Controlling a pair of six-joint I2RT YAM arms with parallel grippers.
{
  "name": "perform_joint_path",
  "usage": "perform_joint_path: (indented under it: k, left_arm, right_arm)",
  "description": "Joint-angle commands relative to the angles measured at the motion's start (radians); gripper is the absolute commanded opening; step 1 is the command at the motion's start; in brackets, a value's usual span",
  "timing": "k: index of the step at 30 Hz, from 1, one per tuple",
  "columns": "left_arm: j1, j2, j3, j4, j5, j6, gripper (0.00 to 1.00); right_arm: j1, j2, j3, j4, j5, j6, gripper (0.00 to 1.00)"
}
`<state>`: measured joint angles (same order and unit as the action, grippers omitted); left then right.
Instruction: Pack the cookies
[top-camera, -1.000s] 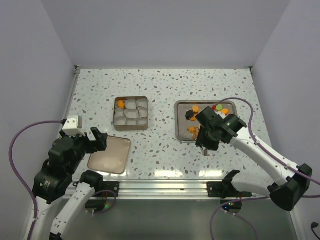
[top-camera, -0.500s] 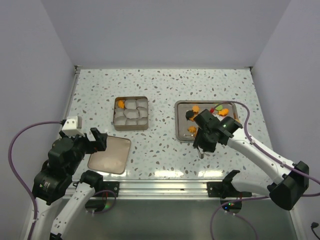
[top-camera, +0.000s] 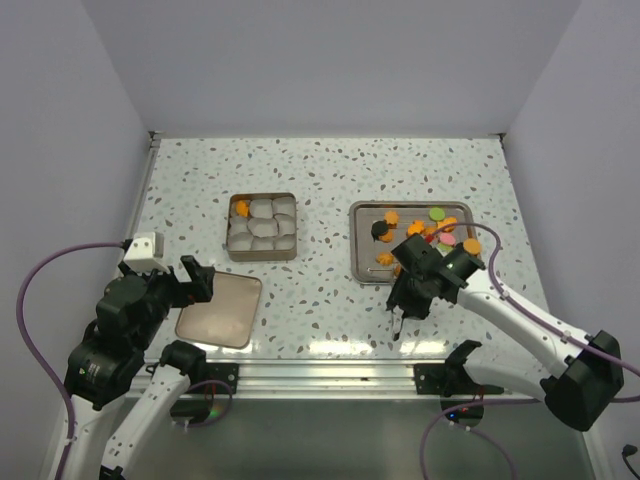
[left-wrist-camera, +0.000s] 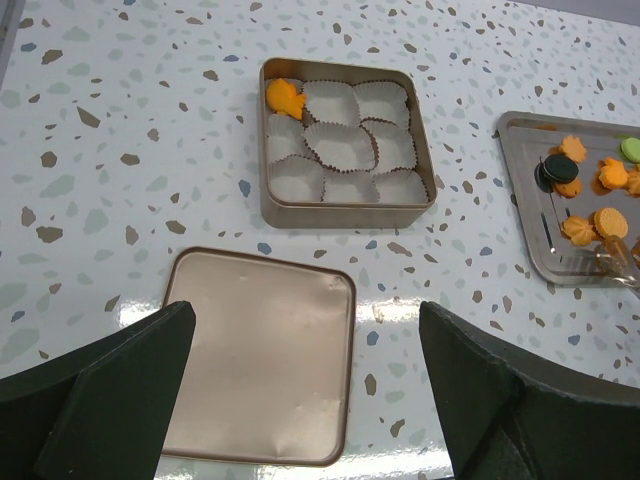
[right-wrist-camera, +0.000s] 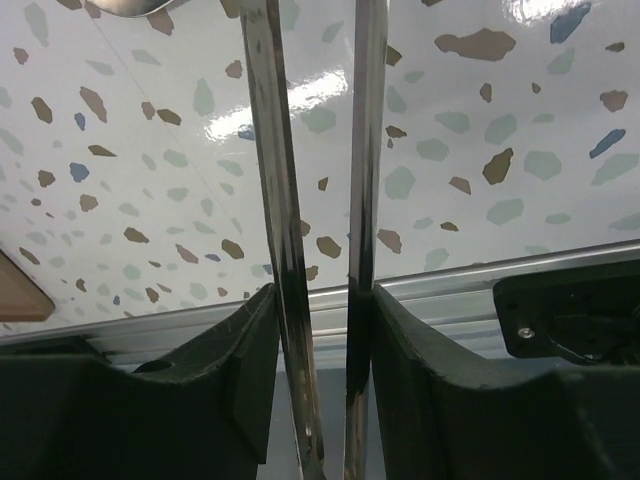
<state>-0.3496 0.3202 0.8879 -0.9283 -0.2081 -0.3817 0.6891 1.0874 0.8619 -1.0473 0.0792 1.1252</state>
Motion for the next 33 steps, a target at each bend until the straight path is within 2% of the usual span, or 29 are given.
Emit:
perform_joint_path:
  k: [1,6,12,22,28,33]
  left_arm:
    - [-0.005,-0.004,-0.001,0.049,0.013,0.015,1.0]
    - [-0.005,-0.003,-0.001,0.049,0.01,0.014,1.0]
    - [-0.005,0.0,-0.003,0.048,0.009,0.012,1.0]
    - [-0.005,-0.009,-0.001,0.048,0.007,0.013,1.0]
    - [-0.005,-0.015,0.0,0.046,0.006,0.012,1.0]
    - [-0.005,-0.018,0.0,0.045,0.003,0.01,1.0]
  right_arm:
    - [-0.013,-0.05,-0.053,0.056,-0.073,0.08,0.41]
    - [-0.02,-0.081,-0.132,0.145,-0.137,0.131,0.35]
    - [-0.02,-0.061,-0.086,0.15,-0.136,0.107,0.31]
    - [-0.022,0.014,0.181,0.07,-0.096,0.036,0.23]
    - [-0.022,0.074,0.327,0.064,-0.104,0.022,0.22]
    - [-0.025,0.111,0.379,0.047,-0.102,-0.004,0.25]
